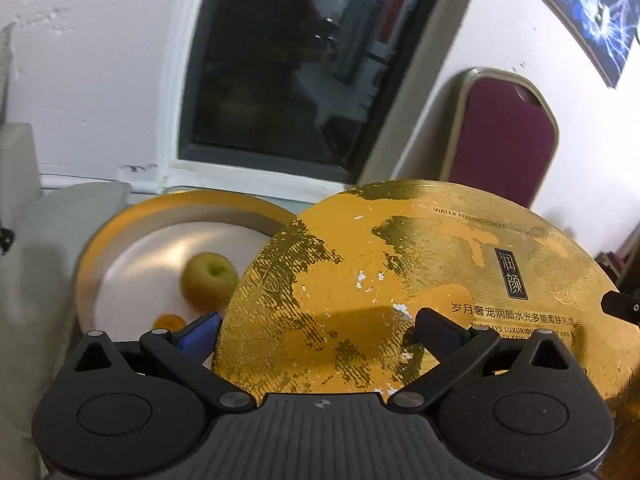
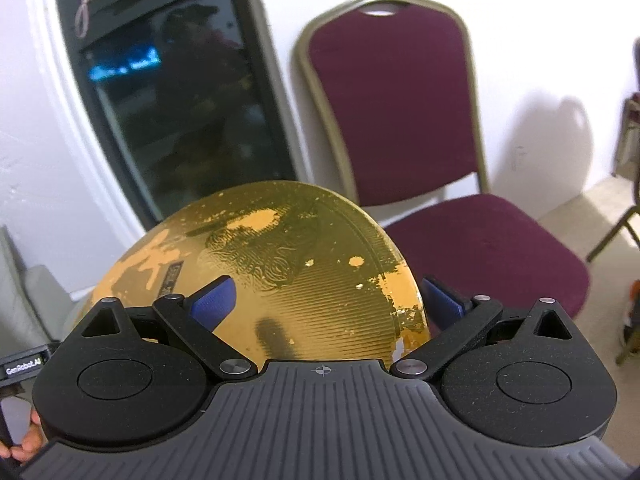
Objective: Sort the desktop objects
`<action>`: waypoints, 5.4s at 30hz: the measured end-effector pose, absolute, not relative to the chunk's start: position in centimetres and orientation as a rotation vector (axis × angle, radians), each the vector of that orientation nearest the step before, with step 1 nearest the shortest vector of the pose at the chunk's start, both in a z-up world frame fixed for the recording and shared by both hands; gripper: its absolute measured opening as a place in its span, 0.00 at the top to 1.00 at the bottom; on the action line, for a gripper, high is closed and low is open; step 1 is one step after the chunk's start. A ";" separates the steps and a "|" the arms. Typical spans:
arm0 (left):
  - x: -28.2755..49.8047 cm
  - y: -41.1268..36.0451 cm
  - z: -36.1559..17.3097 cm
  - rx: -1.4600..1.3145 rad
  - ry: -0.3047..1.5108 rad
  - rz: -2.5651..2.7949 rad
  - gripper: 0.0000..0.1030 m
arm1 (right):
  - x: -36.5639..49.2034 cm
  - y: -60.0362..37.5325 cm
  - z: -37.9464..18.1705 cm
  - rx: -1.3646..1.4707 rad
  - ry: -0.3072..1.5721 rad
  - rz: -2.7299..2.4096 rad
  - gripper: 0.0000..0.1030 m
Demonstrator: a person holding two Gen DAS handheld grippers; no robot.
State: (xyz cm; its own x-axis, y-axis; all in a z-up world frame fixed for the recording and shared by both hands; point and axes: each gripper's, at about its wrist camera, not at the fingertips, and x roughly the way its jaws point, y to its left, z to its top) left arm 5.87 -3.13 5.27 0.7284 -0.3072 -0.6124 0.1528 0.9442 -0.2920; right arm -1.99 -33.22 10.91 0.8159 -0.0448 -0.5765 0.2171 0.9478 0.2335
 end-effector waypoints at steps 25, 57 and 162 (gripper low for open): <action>5.2 -5.6 1.4 -0.255 0.862 -0.319 0.02 | -4.9 -35.3 9.0 0.297 0.696 -0.326 0.02; 7.5 2.0 0.9 -0.352 0.814 -0.193 0.02 | 0.8 -29.4 9.4 0.193 0.686 -0.243 0.02; 20.3 10.6 -3.6 -0.160 0.707 0.190 0.02 | 25.1 -16.7 -5.0 0.333 0.778 0.123 0.03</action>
State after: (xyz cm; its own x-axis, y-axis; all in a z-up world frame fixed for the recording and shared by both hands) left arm 20.28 10.63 -3.64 0.7442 0.1191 -0.6572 -0.2268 0.9706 -0.0810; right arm 25.14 -16.75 -5.02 0.7082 0.2299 -0.6675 0.0134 0.9409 0.3384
